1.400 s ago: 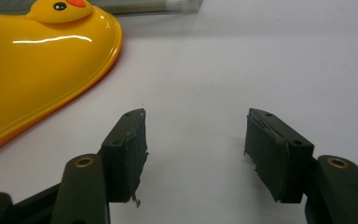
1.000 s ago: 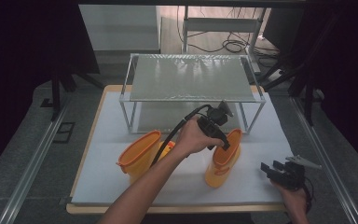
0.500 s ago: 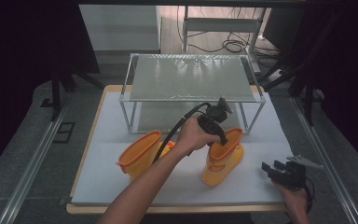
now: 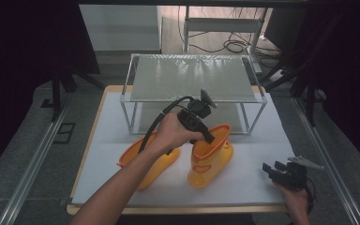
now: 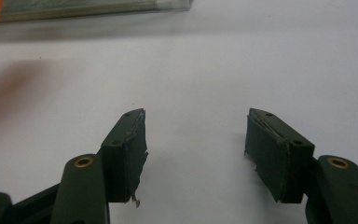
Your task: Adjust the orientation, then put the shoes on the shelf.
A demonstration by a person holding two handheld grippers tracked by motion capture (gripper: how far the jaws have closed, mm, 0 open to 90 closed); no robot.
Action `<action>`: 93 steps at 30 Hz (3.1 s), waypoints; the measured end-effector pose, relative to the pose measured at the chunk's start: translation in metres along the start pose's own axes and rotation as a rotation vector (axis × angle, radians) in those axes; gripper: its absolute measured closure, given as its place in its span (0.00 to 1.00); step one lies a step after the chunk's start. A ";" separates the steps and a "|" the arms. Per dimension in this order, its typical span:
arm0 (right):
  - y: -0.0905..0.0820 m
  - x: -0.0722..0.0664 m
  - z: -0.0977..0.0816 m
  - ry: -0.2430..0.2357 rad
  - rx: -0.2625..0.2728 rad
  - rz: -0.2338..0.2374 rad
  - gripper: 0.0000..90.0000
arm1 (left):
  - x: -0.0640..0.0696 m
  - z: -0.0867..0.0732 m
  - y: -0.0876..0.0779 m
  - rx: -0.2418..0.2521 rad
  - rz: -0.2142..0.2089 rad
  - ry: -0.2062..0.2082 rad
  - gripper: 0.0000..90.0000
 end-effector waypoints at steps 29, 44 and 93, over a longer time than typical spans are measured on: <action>0.002 -0.001 0.000 -0.001 0.010 -0.006 0.42 | -0.019 -0.090 -0.025 0.004 0.082 0.022 0.96; 0.003 -0.002 0.000 0.005 0.014 -0.009 0.42 | -0.028 -0.113 -0.020 -0.026 0.121 0.063 0.91; -0.003 -0.001 0.004 0.014 0.028 -0.005 0.42 | -0.045 -0.126 -0.089 0.085 0.068 -0.017 0.41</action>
Point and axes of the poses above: each handheld gripper's, and its own axes: y roughly forward along the jaws, z roughly out of its top, x roughly to its right, the point moved 9 cm from there along y, roughly forward along the jaws, and after that the axes turned 6 degrees about y, right-handed, at the moved point
